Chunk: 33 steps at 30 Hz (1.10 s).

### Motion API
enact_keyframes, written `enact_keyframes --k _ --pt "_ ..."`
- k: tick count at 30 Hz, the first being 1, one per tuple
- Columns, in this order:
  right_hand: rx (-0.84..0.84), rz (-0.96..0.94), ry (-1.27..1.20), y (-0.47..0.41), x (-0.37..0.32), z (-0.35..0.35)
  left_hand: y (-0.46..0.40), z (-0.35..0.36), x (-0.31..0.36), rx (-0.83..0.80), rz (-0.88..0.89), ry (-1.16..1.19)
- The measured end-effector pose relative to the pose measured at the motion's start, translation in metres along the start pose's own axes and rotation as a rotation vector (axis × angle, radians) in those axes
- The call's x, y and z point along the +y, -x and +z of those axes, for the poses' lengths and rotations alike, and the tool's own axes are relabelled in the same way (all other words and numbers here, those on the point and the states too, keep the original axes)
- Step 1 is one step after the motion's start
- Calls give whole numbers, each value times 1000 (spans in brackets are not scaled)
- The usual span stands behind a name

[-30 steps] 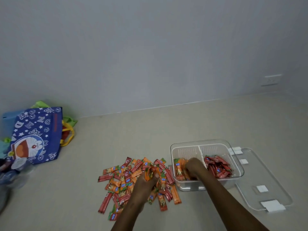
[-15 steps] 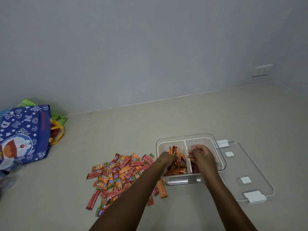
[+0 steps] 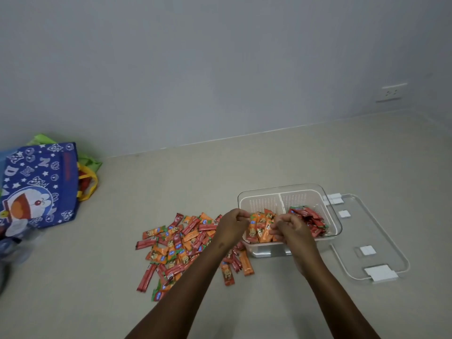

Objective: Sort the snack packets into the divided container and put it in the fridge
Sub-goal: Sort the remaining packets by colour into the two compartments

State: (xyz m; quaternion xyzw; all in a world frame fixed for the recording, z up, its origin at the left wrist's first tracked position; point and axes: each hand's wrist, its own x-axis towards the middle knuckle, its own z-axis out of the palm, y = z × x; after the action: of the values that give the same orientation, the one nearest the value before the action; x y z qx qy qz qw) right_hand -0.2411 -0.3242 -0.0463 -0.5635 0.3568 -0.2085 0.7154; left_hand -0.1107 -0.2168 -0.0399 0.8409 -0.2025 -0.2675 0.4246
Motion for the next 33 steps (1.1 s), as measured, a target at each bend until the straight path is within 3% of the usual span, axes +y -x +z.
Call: enact_keyframes --k 5,12,18,23,33 --pt "-104 -2 135 21 16 34 38 -40 -53 47 -40 122" --pt "-225 -6 673 32 85 78 64 -77 -134 103 -157 161" --pt "-155 -7 943 24 151 115 72 -102 -178 126 -213 137" --pt "9 -223 1114 6 166 144 75 -118 -199 101 -200 80" --pt "-4 -80 1215 -34 178 147 53 -124 -214 30 -140 -19"
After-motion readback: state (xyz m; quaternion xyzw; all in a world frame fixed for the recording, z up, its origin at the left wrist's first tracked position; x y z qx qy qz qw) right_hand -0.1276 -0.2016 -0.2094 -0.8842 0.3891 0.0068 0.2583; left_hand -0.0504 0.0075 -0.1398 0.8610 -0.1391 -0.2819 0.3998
